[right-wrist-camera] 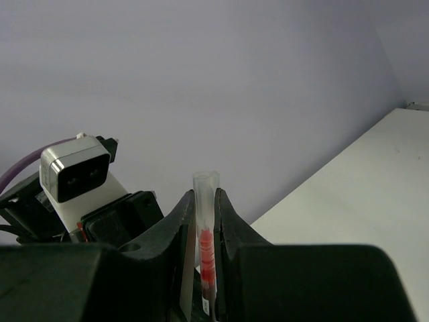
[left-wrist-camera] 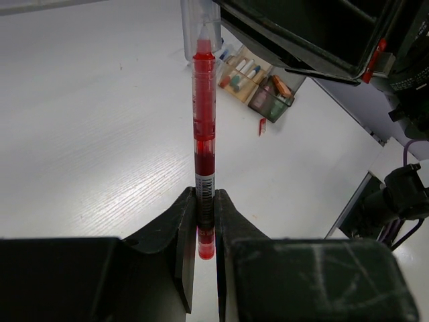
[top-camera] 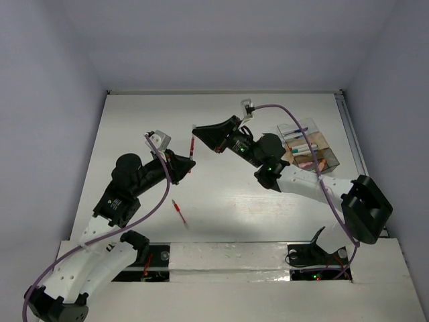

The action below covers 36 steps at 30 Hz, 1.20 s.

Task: Sort the stationery into containers
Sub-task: Close the pen cap on the pen.

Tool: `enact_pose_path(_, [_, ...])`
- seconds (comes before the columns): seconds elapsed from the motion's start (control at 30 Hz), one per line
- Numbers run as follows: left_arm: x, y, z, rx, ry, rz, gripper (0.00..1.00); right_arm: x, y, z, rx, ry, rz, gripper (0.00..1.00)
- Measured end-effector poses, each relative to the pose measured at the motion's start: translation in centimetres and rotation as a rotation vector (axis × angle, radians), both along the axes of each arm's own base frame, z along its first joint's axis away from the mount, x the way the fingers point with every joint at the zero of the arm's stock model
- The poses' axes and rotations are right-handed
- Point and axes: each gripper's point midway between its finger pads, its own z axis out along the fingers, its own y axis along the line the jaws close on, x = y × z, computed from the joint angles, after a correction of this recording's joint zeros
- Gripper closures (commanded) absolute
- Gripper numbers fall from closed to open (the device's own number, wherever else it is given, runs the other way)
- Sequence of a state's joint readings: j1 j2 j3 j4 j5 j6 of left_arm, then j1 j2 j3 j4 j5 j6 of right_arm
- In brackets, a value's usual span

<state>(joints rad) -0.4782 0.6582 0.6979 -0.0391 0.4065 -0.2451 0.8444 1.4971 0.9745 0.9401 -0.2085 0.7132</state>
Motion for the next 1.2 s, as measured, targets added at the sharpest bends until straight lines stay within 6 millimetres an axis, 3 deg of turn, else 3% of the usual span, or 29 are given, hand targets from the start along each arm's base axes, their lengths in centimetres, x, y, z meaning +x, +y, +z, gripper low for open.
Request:
enact_pose_path(0.47, [0.0, 0.6, 0.2, -0.021, 0.011, 0.018, 1.00, -0.9, 1.2, -0.7, 0.035, 0.015, 0.013, 1.00])
enact_pose_path(0.93, [-0.6, 0.3, -0.7, -0.027, 0.060, -0.011, 1.00, -1.3, 0.6, -2.0, -0.023, 0.056, -0.027, 1.00])
enact_pose_path(1.2, [-0.9, -0.2, -1.6, 0.003, 0.149, -0.041, 1.00, -1.5, 0.4, -3.9, -0.093, 0.099, -0.042, 1.00])
